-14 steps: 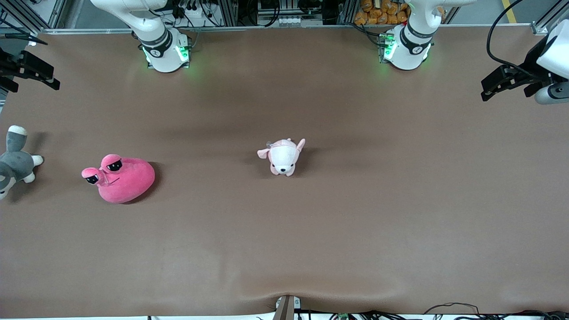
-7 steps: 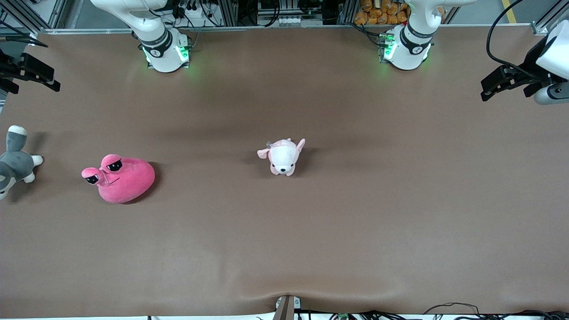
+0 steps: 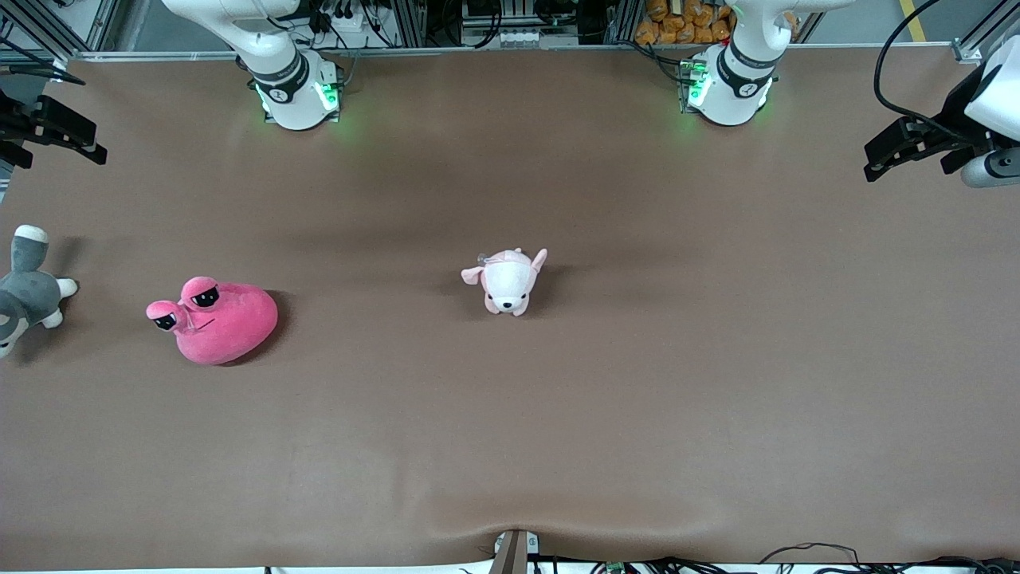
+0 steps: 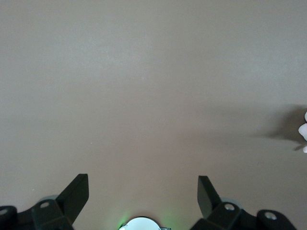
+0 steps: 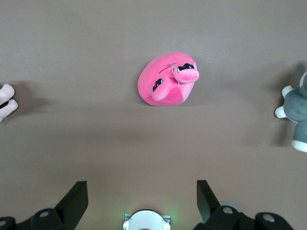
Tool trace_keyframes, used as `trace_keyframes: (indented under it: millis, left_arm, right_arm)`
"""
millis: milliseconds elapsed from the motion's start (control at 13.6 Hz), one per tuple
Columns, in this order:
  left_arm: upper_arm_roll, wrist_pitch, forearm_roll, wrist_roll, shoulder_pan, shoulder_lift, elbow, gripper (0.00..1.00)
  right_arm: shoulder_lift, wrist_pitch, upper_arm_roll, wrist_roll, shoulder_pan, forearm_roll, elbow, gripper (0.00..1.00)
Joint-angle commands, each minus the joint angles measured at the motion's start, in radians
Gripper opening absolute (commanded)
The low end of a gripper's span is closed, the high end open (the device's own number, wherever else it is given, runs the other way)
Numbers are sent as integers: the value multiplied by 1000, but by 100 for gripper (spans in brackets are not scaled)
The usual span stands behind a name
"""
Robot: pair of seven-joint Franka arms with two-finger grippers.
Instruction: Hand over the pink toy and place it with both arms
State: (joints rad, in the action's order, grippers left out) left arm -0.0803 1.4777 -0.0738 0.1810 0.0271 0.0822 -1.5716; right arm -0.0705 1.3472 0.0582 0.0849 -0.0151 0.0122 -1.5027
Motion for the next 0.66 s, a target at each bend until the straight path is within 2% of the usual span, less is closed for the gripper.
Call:
trace_keyframes:
  millis: [0, 589]
  left_arm:
    - [1, -7, -11, -12, -1, 11, 2, 100]
    - [1, -14, -8, -14, -1, 11, 2, 100]
  right_arm:
    - [6, 0, 2, 13, -2, -18, 13, 100]
    - [8, 1, 2, 13, 0, -20, 13, 100]
